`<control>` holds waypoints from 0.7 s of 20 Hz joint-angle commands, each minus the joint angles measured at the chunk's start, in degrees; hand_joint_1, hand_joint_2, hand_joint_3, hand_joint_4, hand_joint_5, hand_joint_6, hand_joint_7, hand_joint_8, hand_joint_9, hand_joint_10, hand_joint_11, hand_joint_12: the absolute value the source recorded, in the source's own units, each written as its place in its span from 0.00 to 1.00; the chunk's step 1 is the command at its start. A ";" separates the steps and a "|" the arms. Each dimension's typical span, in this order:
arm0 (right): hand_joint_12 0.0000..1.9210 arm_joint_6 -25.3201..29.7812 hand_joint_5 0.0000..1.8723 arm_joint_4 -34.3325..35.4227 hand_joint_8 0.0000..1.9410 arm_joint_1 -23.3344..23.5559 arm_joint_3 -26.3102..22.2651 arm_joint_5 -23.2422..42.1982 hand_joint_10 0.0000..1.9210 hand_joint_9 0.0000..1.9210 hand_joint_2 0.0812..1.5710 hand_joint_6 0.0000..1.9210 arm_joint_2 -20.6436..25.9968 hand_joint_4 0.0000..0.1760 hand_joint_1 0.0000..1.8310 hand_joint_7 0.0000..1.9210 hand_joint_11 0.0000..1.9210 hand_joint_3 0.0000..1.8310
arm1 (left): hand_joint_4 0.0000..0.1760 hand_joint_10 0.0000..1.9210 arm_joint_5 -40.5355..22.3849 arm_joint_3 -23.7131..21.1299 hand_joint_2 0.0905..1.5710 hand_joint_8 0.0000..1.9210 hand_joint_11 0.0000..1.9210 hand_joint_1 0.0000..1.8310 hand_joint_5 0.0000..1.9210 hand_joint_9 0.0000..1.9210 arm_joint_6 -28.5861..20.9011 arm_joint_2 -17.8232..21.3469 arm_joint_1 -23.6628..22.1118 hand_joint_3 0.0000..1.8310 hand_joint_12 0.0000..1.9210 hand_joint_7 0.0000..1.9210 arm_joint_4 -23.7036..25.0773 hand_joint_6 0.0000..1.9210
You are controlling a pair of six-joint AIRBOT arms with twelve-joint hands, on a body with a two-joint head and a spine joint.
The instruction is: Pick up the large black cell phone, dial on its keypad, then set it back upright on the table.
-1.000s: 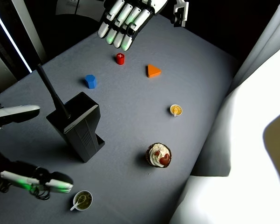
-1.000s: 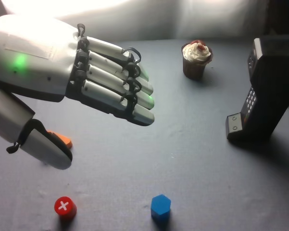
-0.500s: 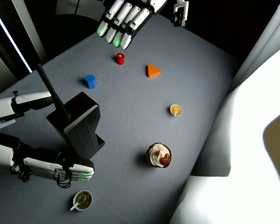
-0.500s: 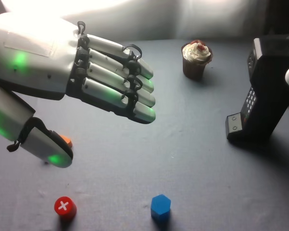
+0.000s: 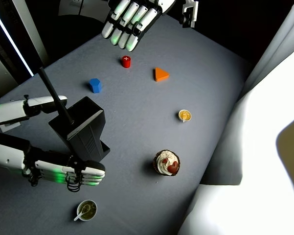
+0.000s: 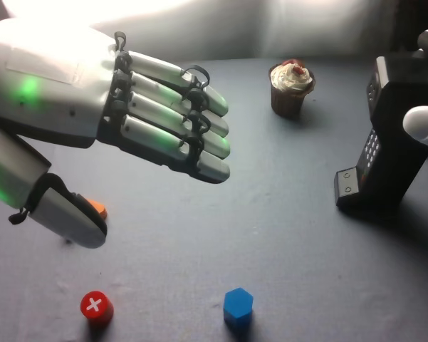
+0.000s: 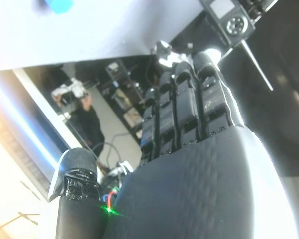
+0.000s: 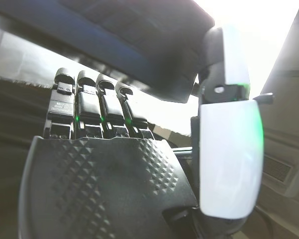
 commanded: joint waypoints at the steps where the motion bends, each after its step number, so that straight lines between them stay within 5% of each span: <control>1: 0.00 0.42 0.00 -0.55 0.00 0.91 0.23 6.30 0.00 0.00 0.59 0.00 0.41 0.00 0.57 0.00 0.00 0.00 | 0.13 0.00 -1.57 -0.32 0.76 0.00 0.00 0.00 0.08 0.09 -0.15 0.60 -1.62 0.00 0.17 0.11 -5.91 0.00; 7: 0.01 -0.36 0.00 -0.56 0.00 3.39 0.66 4.14 0.00 0.00 0.59 0.00 0.17 0.00 0.53 0.00 0.02 0.00 | 0.12 0.00 -1.51 -0.48 0.76 0.00 0.00 0.00 0.08 0.09 -2.45 0.61 -1.75 0.00 0.17 0.11 -6.01 0.00; 8: 0.13 -0.43 0.02 -0.56 0.00 3.91 0.70 3.71 0.00 0.02 0.62 0.00 0.17 0.00 0.52 0.01 0.01 0.00 | 0.12 0.00 -1.64 -0.46 0.76 0.00 0.00 0.00 0.08 0.09 -2.78 0.61 -1.76 0.00 0.18 0.11 -5.91 0.00; 9: 0.13 -0.51 0.02 -0.57 0.00 4.26 0.77 3.37 0.00 0.02 0.62 0.00 0.15 0.00 0.52 0.01 0.01 0.00 | 0.12 0.00 -2.22 -0.41 0.76 0.00 0.00 0.00 0.08 0.09 -2.92 0.61 -1.76 0.00 0.18 0.11 -5.95 0.00; 12: 0.38 -0.95 0.14 -0.57 0.01 5.86 0.93 2.35 0.01 0.13 0.67 0.01 0.08 0.00 0.52 0.13 0.00 0.00 | 0.13 0.00 -2.36 -0.60 0.76 0.00 0.00 0.00 0.09 0.09 -2.95 0.62 -1.83 0.00 0.20 0.11 -5.97 0.00; 14: 0.46 -1.37 0.18 -0.57 0.01 6.49 0.95 2.12 0.02 0.18 0.68 0.01 -0.02 0.00 0.55 0.18 0.00 0.00 | 0.13 0.00 -1.26 -0.47 0.76 0.00 0.00 0.00 0.09 0.09 -2.56 0.64 -1.94 0.00 0.20 0.11 -6.09 0.00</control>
